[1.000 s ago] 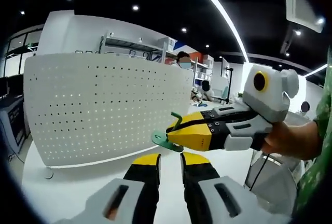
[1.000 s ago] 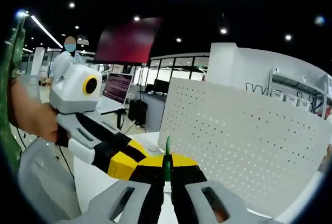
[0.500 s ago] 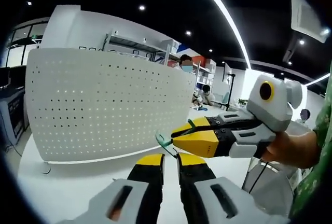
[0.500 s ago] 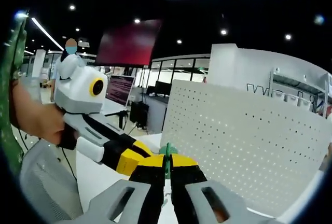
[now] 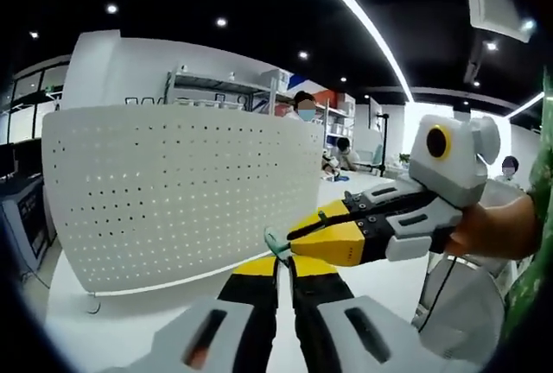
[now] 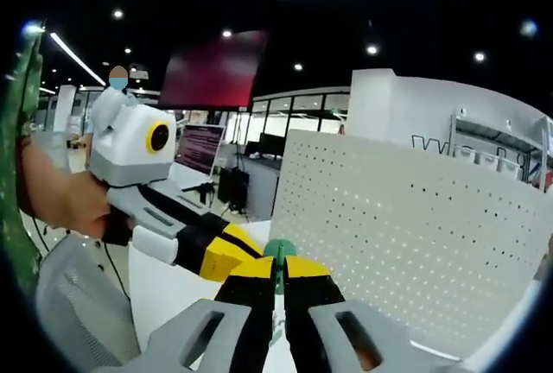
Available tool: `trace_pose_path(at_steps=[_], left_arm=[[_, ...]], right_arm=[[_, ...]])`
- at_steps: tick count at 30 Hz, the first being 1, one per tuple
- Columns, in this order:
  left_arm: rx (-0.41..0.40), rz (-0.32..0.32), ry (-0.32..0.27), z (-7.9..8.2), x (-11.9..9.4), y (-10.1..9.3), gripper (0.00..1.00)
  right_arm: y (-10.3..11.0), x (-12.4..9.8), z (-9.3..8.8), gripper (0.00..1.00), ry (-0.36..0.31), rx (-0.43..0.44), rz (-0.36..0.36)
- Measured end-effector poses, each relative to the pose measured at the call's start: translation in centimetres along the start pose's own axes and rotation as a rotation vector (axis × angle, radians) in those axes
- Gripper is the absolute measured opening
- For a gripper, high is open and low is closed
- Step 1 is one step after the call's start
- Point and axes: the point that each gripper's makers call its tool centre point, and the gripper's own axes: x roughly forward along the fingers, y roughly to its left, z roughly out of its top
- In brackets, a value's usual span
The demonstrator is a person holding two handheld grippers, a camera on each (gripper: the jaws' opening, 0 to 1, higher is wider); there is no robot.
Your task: Insert the hook assembly into the mounting plate slot until the hook locks in place.
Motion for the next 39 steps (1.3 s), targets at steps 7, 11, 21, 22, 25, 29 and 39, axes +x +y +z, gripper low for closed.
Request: trace_pose_path(at_steps=[7,11,21,22,25,29,39], left_arm=[[-0.004,0.002,-0.014,0.38,-0.03,0.18,0.02],[-0.009,0.008,-0.017,0.42,-0.02,0.28,0.02],[-0.058,0.030,-0.017,0.54,-0.06,0.54,0.02],[-0.061,0.028,-0.016,0.53,-0.04,0.53,0.02],[-0.066,0.029,-0.013,0.53,0.04,0.50,0.02],[-0.072,0.030,-0.017,0.62,0.05,0.46,0.01],[-0.043,0.026,-0.036,0.81,-0.10,0.44,0.02]], right_arm=[[-0.21,-0.07,-0.07,0.01,0.000,0.019,-0.002],[-0.19,0.02,-0.01,0.01,-0.002,0.021,-0.002],[-0.27,0.21,0.04,0.01,-0.007,0.048,-0.012],[-0.28,0.22,0.03,0.01,-0.007,0.049,-0.013],[-0.37,0.23,-0.04,0.01,-0.007,0.049,-0.016],[-0.43,0.23,0.00,0.01,-0.010,0.058,-0.018],[-0.37,0.24,0.22,0.01,-0.009,0.083,-0.012]])
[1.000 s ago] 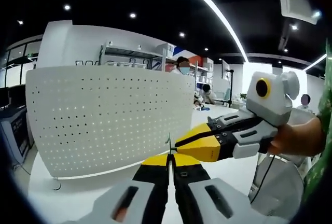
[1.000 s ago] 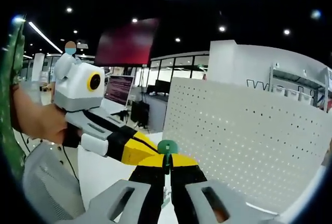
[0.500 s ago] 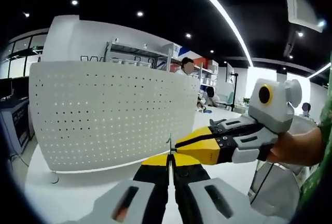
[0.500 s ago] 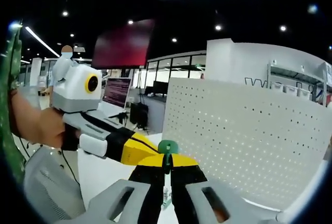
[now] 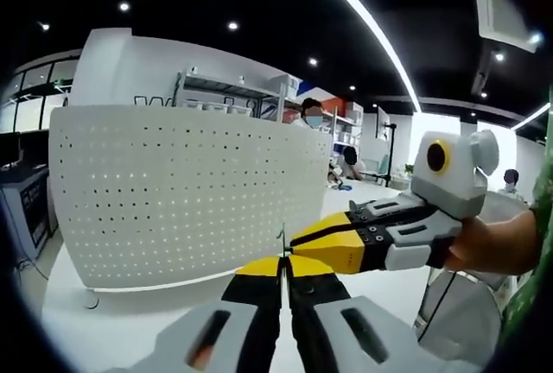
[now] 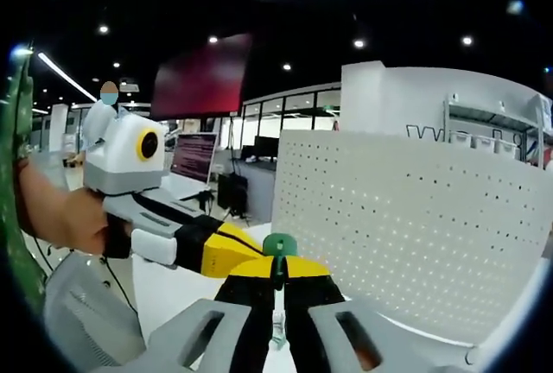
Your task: Insert the hook assembly into the mounting plate slot until the hook locks in place.
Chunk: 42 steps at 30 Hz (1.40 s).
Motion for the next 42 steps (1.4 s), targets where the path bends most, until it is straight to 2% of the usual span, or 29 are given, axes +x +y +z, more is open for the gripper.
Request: trace_pose_path(at_steps=[5,18,26,29,32,39,42], left_arm=[[0.029,-0.010,-0.004,0.2,0.0,-0.2,0.03],[0.053,-0.056,-0.029,0.7,-0.4,-0.7,0.22],[0.048,-0.105,-0.038,1.0,-0.3,-1.7,0.40],[0.022,-0.119,-0.036,1.0,-0.4,-1.8,0.53],[0.017,-0.124,-0.036,1.1,-0.4,-1.9,0.62],[0.035,-0.068,-0.044,1.5,-0.3,-0.9,0.82],[0.032,-0.064,-0.051,1.7,-0.3,-0.7,0.85]], right_arm=[[-0.1,-0.1,0.1,0.01,-0.002,-0.004,-0.005],[-1.0,-0.8,0.4,0.01,-0.010,0.002,-0.045],[-1.5,-0.8,0.5,0.01,-0.009,-0.003,-0.059],[-1.8,-0.9,0.4,0.01,-0.007,0.001,-0.066],[-1.9,-0.9,0.3,0.01,-0.004,0.001,-0.070],[-2.1,-0.7,0.4,0.01,-0.006,0.003,-0.076],[-2.4,-0.7,0.3,0.01,-0.005,0.003,-0.082]])
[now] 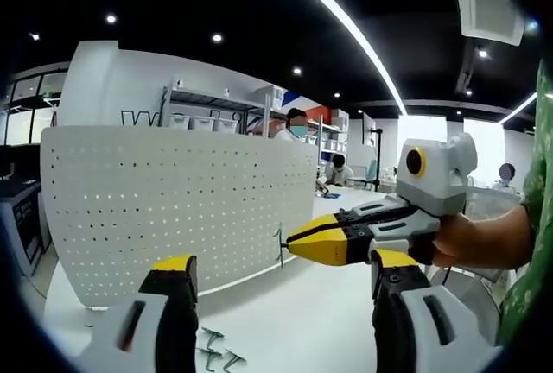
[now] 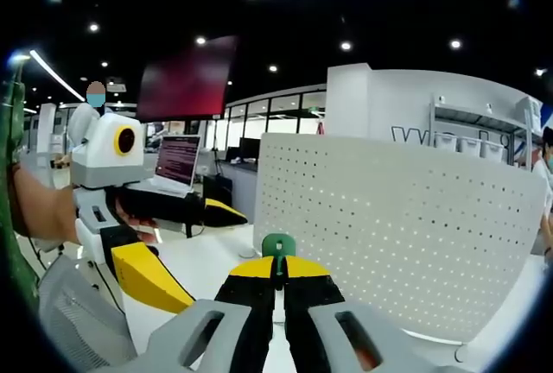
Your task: Insert the hook assembly into the mounting plate slot until the hook locks in place.
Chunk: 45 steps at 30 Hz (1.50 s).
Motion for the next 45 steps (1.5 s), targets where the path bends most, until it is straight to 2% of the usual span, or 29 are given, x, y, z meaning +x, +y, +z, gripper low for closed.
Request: trace_pose_path(at_steps=[4,7,17,23,29,40,45], left_arm=[[-0.009,0.012,-0.034,0.7,0.1,0.3,0.94],[-0.007,0.004,-0.031,0.6,0.2,0.3,1.00],[0.027,-0.009,-0.029,0.9,0.3,0.3,1.00],[0.037,-0.004,-0.031,1.1,0.1,1.2,0.99],[0.038,-0.010,-0.035,1.1,0.1,1.3,0.97],[0.027,-0.015,-0.035,1.0,0.2,1.8,0.95],[0.025,-0.018,-0.034,1.0,0.4,2.1,0.95]], right_arm=[[-0.2,0.0,0.0,0.01,0.000,0.002,-0.009],[-0.4,0.1,0.1,0.01,0.000,0.004,-0.016],[-1.7,0.0,0.2,0.01,0.003,0.011,-0.064],[-3.5,-0.4,1.2,0.01,-0.001,0.006,-0.110],[-5.6,-0.4,2.4,0.01,-0.004,-0.027,-0.151],[-11.1,-0.7,5.1,0.01,-0.044,-0.035,-0.277],[-13.6,-0.9,5.6,0.01,-0.053,-0.045,-0.340]])
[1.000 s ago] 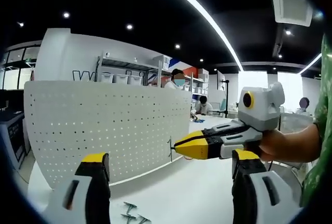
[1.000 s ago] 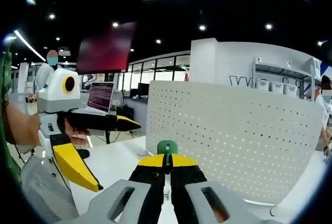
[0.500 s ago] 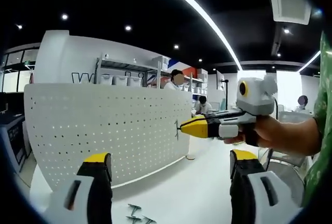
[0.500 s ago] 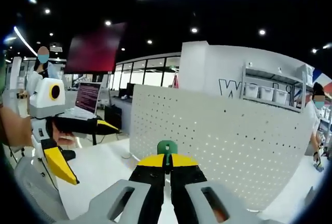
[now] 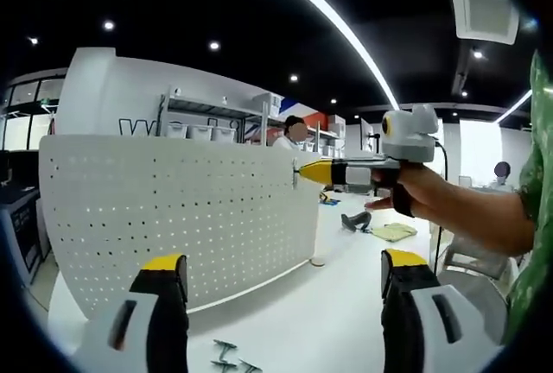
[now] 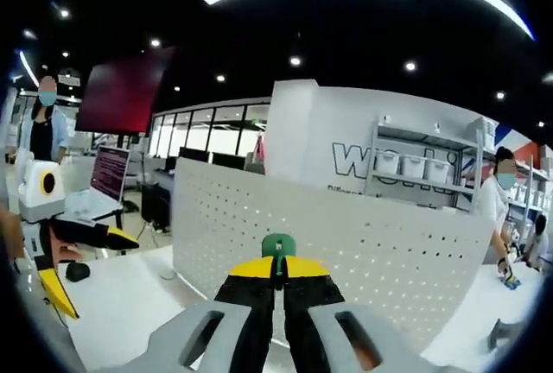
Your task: Insert the hook assembly into the mounting plate slot until the hook locks in place.
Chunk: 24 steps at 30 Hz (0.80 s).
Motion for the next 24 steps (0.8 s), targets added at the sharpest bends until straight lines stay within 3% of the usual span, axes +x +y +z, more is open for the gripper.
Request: trace_pose_path(at_steps=[16,24], left_arm=[[-0.009,-0.003,0.015,-0.6,0.7,1.0,0.93],[-0.019,0.002,0.021,-1.1,0.8,1.5,0.92]], right_arm=[[-9.4,2.2,1.1,0.01,-0.023,-0.003,-0.227],[-11.8,3.3,0.7,0.01,-0.009,0.001,-0.277]])
